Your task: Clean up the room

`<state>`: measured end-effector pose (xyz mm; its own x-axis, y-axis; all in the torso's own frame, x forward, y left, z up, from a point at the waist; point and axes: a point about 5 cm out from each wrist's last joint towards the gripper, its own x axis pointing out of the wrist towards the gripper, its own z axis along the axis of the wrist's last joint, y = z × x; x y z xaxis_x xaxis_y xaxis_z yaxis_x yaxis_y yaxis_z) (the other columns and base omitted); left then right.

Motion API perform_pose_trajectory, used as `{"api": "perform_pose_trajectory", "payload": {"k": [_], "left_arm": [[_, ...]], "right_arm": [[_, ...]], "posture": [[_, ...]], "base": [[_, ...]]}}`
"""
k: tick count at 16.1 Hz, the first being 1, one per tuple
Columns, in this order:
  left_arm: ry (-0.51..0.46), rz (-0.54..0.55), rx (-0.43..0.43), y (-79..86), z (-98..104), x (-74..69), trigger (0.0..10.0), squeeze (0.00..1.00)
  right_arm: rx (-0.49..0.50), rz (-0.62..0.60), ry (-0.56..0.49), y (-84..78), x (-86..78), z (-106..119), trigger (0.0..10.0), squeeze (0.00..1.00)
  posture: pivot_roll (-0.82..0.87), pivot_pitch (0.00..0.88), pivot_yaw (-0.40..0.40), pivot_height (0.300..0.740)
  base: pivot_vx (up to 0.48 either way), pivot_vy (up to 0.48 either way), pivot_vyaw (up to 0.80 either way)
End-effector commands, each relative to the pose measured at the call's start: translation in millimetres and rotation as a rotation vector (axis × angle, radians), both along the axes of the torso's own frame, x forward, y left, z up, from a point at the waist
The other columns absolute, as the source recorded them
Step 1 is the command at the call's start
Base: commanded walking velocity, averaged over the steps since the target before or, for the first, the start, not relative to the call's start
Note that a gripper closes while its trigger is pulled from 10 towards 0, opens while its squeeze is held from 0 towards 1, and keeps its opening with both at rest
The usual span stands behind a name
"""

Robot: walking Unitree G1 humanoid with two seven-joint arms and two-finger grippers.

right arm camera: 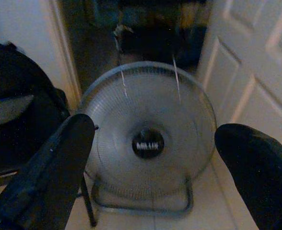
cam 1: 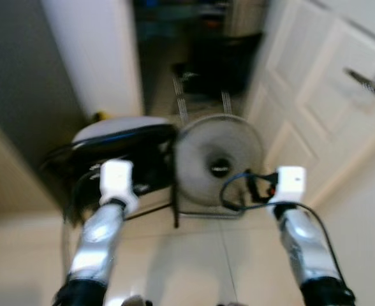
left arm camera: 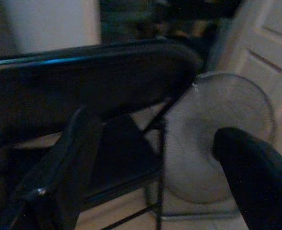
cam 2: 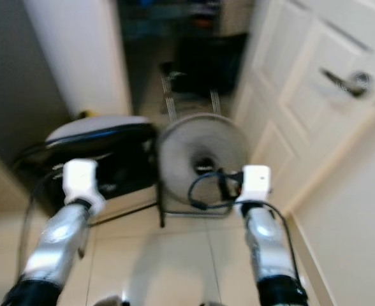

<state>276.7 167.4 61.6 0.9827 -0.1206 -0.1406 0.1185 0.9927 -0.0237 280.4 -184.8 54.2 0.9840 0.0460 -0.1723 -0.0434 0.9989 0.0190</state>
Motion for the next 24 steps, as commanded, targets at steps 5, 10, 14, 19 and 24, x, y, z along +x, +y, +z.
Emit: {"api": "perform_pose_trajectory", "payload": {"k": [5, 10, 14, 19, 24], "left_arm": [[-0.007, -0.036, -0.034, -13.5, 7.6, 3.9, 10.0, 0.0], [0.008, -0.058, -0.017, -18.2, 6.3, 8.3, 10.0, 0.0], [0.007, -0.03, -0.035, -17.9, 5.7, 7.2, 10.0, 0.0], [-0.005, -0.033, 0.013, -27.1, 8.0, 6.4, 10.0, 0.0], [-0.023, -0.046, 0.054, -28.1, 13.6, 10.3, 10.0, 0.0]], "right_arm": [[0.013, -0.021, -0.013, -2.7, -2.1, 0.8, 10.0, 0.0], [0.05, -0.052, 0.003, -10.3, -0.4, -1.3, 10.0, 0.0], [0.06, -0.045, -0.007, -10.1, -1.0, -1.5, 10.0, 0.0], [0.042, 0.008, -0.001, -13.3, 9.7, 2.5, 10.0, 0.0], [0.057, 0.02, 0.005, -3.9, 11.3, -3.2, 10.0, 0.0]], "posture": [[-0.08, 0.0, -0.013, 0.74], [-0.09, 0.0, 0.001, 0.74], [-0.09, 0.0, 0.007, 0.74], [-0.05, 0.0, -0.027, 0.74], [-0.04, 0.0, -0.009, 0.74]], "base": [[0.0, 0.0, 0.72], [-0.165, 0.233, 0.64], [0.0, 0.0, 0.62], [-0.184, 0.0, 0.62], [-0.376, 0.0, 0.61]]}}
